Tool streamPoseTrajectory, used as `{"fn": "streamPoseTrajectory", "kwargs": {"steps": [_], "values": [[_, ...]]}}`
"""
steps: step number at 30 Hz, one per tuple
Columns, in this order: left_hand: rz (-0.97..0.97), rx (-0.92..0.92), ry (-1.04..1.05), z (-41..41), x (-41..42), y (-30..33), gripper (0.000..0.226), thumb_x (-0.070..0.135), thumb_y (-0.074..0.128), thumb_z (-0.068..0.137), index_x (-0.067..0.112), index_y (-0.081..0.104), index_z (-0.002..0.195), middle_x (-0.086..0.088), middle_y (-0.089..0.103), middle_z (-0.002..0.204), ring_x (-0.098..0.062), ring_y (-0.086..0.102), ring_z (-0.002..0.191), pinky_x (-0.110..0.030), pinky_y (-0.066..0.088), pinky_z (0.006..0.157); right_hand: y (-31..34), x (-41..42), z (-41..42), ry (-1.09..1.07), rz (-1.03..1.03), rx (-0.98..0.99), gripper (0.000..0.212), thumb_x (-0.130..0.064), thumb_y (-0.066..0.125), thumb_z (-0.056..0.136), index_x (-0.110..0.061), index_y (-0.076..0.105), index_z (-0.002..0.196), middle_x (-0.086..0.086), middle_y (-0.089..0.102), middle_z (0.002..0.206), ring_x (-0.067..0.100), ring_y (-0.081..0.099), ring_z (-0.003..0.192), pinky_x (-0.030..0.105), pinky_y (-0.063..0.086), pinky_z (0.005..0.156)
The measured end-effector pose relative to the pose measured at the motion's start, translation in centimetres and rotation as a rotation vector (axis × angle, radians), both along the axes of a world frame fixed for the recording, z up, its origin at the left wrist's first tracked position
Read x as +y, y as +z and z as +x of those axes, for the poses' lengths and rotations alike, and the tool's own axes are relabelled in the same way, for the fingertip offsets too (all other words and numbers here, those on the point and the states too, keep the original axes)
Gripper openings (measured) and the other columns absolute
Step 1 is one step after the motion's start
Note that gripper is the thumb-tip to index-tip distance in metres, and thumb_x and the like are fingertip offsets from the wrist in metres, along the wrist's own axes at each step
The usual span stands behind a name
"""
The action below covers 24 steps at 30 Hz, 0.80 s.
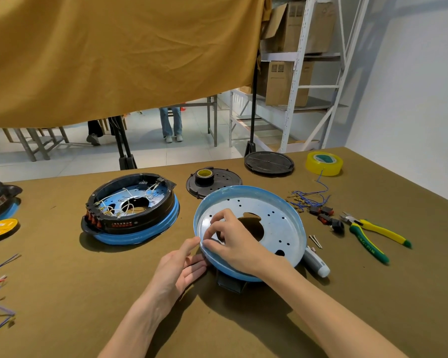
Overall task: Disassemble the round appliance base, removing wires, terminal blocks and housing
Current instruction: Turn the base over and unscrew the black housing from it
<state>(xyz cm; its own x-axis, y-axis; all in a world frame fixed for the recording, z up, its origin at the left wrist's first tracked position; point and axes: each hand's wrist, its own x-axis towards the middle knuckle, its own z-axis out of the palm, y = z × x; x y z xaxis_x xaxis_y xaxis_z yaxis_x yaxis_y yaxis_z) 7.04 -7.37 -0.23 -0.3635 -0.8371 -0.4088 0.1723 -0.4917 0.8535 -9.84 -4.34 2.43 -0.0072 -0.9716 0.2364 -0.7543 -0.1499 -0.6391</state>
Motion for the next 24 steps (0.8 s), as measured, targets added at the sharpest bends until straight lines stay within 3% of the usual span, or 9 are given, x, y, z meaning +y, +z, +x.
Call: {"fn": "streamPoseTrajectory", "kwargs": {"steps": [3, 8, 12, 15, 19, 24], "values": [[-0.019, -0.017, 0.0, 0.0, 0.1, 0.1, 0.074, 0.052, 0.088, 0.053, 0.013, 0.053, 0.106, -0.021, 0.073, 0.115, -0.027, 0.078, 0.098, -0.035, 0.063, 0.08, 0.7, 0.2, -0.5, 0.07, -0.026, 0.057, 0.011, -0.025, 0.068, 0.096, -0.031, 0.072, 0.104, -0.011, 0.044, 0.121, 0.005, 0.045, 0.116, 0.021, 0.042, 0.1], [-0.041, -0.063, -0.009, -0.1, -0.1, -0.2, 0.08, 0.056, 0.087, 0.052, 0.015, 0.05, 0.109, -0.022, 0.07, 0.12, -0.03, 0.074, 0.106, -0.042, 0.06, 0.095, 2.2, 0.0, -1.0, 0.039, -0.009, 0.204, 0.017, -0.048, 0.071, 0.089, -0.033, 0.071, 0.097, -0.011, 0.046, 0.102, 0.008, 0.042, 0.102, 0.029, 0.042, 0.088], [-0.055, -0.071, -0.011, -0.1, -0.2, -0.4, 0.073, 0.057, 0.087, 0.051, 0.018, 0.052, 0.102, -0.022, 0.072, 0.114, -0.029, 0.077, 0.101, -0.038, 0.063, 0.086, 3.1, -0.6, -0.8, 0.158, -0.013, 0.352, 0.01, -0.036, 0.068, 0.095, -0.028, 0.074, 0.098, -0.011, 0.05, 0.096, 0.009, 0.04, 0.094, 0.032, 0.038, 0.081], [-0.065, -0.074, -0.024, 0.0, -0.2, -0.5, 0.074, 0.059, 0.088, 0.05, 0.019, 0.052, 0.101, -0.021, 0.073, 0.113, -0.027, 0.078, 0.099, -0.037, 0.064, 0.084, 3.3, -0.8, -0.9, 0.225, 0.018, 0.344, 0.012, -0.026, 0.066, 0.095, -0.028, 0.073, 0.105, -0.009, 0.053, 0.104, 0.009, 0.043, 0.099, 0.032, 0.044, 0.086], [-0.064, -0.082, -0.026, 0.0, -0.4, -0.9, 0.074, 0.058, 0.087, 0.056, 0.017, 0.05, 0.107, -0.021, 0.073, 0.114, -0.028, 0.077, 0.1, -0.039, 0.063, 0.088, 3.5, -0.8, -0.9, 0.183, 0.039, 0.335, 0.018, -0.039, 0.068, 0.093, -0.025, 0.073, 0.103, -0.011, 0.053, 0.099, 0.009, 0.051, 0.094, 0.03, 0.05, 0.081], [-0.066, -0.077, -0.029, 0.0, -0.5, -1.0, 0.074, 0.06, 0.088, 0.051, 0.019, 0.051, 0.101, -0.021, 0.073, 0.114, -0.028, 0.077, 0.101, -0.036, 0.064, 0.084, 4.1, -1.3, -0.9, 0.25, 0.083, 0.363, 0.012, -0.024, 0.067, 0.095, -0.021, 0.076, 0.103, -0.01, 0.057, 0.1, 0.005, 0.049, 0.091, 0.017, 0.04, 0.074]]}}
